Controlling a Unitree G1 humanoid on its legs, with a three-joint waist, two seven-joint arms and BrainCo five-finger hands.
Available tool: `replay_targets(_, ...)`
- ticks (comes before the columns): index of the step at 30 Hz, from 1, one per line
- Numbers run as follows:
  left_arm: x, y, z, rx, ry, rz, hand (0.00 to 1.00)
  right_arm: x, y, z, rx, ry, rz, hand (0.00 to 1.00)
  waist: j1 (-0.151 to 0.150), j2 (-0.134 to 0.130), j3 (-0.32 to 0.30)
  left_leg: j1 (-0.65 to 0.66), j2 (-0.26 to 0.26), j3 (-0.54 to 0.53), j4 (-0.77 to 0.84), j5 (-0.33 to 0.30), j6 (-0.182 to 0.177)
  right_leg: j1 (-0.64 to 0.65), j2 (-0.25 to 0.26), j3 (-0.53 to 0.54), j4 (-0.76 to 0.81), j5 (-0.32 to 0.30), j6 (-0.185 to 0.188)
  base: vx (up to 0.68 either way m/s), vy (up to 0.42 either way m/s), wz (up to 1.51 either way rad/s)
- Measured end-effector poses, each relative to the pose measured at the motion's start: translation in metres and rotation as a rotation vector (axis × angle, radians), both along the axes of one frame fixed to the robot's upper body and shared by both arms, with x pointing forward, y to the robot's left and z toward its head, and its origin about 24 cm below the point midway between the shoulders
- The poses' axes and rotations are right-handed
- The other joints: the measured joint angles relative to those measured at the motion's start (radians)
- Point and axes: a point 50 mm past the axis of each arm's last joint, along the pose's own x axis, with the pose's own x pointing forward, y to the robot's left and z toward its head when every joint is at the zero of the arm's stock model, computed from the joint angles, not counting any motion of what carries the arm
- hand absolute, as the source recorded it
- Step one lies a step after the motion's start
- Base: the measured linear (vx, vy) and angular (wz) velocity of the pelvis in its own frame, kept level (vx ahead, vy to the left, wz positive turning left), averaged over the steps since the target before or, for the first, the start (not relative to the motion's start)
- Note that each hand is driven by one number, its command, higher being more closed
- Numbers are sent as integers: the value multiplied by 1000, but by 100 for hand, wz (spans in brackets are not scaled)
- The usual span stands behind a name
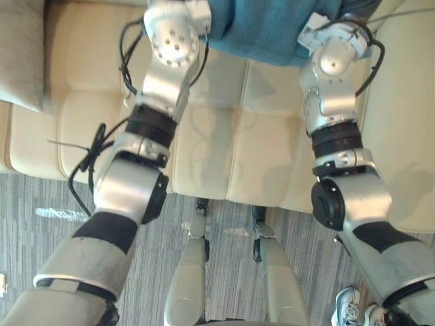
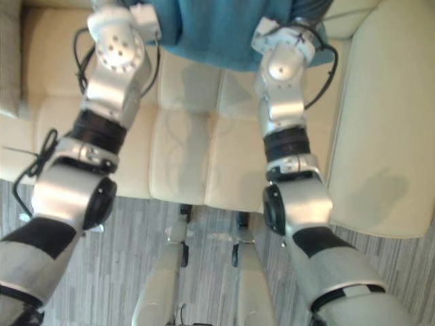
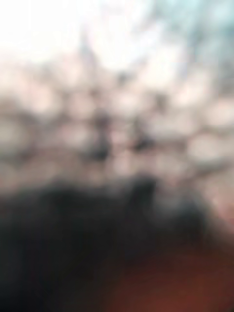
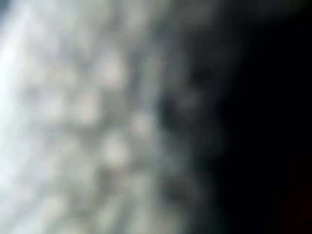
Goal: Pick up cushions and gather them together orderly.
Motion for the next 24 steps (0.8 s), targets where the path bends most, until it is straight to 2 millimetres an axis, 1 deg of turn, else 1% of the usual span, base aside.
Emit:
replay_targets(3, -4, 4, 12, -52, -14, -27, 0, -3, 6, 14, 13, -20, 30, 0, 0, 4, 6, -68, 4, 5, 0, 0, 0, -53, 2, 0, -31, 22, 2, 60, -40, -11)
replay_targets(5, -1, 10, 11, -93, 6, -64, 0, -4, 14, 19, 19, -23, 87, 0, 0, 3, 15, -98, 8, 16, 0, 0, 0, -70, 3, 1, -63, 39, 3, 58, -41, -14)
replay_targets(6, 0, 12, 11, -115, 11, -75, 0, -5, 15, 21, 20, -27, 101, 0, 1, 0, 29, -106, 11, 25, 0, 0, 0, -70, 5, 1, -81, 50, 3, 55, -54, -8)
replay_targets(8, 2, 13, 9, -123, 23, -90, 0, -4, 18, 21, 8, -28, 126, 0, 3, 0, 34, -139, 15, 29, 1, 0, -1, -87, 8, -1, -117, 68, 5, 44, -55, -10)
replay_targets(10, 3, 13, 8, -133, 35, -113, 0, -3, 19, 22, 2, -21, 151, 0, 4, -4, 44, -180, 19, 33, 1, 0, -1, -108, 11, 0, -164, 102, 8, 23, -34, -16)
replay_targets(11, 4, 13, 6, -129, 42, -115, 0, -3, 19, 21, 1, -18, 154, 0, 4, -5, 52, -186, 20, 38, 1, 0, -1, -108, 11, 0, -177, 114, 7, 11, -24, -16)
replay_targets(13, 12, 19, -10, -137, 91, -113, 0, -2, 23, 18, -25, -11, 172, 0, 1, -7, 67, -196, 21, 56, 1, 0, 0, -109, 10, 3, -209, 141, 13, -5, -9, -17)
replay_targets(15, 17, 27, -23, -150, 121, -110, 0, -1, 24, 17, -33, -12, 187, 0, -2, -7, 67, -196, 21, 65, 5, -1, 0, -108, 9, 5, -215, 150, 15, -8, -4, -13)
replay_targets(16, 18, 30, -27, -152, 130, -110, 0, -1, 23, 16, -37, -14, 188, 0, -2, -7, 67, -195, 22, 70, 9, -1, 0, -105, 9, 5, -215, 153, 19, -20, -1, -4)
replay_targets(18, 21, 37, -37, -141, 147, -109, 0, 1, 11, 7, -35, -6, 180, 0, -2, -7, 67, -191, 25, 79, 24, -3, 2, -98, 12, 10, -209, 153, 19, -38, -4, -2)
replay_targets(21, 22, 55, -52, -190, 152, -101, 0, -4, -7, -5, -2, -49, 169, 0, -6, -7, 67, -186, 33, 87, 24, -3, 2, -98, 20, 23, -204, 152, 18, -56, -9, -7)
replay_targets(22, 23, 57, -55, -197, 156, -103, 0, -4, -9, -6, 6, -53, 169, 0, -7, -7, 67, -185, 34, 88, 24, -3, 2, -98, 21, 24, -204, 152, 18, -69, -16, -11)
replay_targets(23, 26, 69, -74, -244, 189, -97, 0, -7, -28, -18, 49, -63, 144, 0, -8, -7, 67, -175, 40, 93, 29, -3, 2, -99, 28, 26, -181, 151, 18, -91, -19, -9)
replay_targets(24, 27, 73, -84, -259, 212, -91, 0, -9, -38, -24, 72, -70, 130, 0, -11, -7, 67, -169, 41, 95, 37, -3, 2, -98, 30, 25, -161, 144, 14, -96, -20, -6)
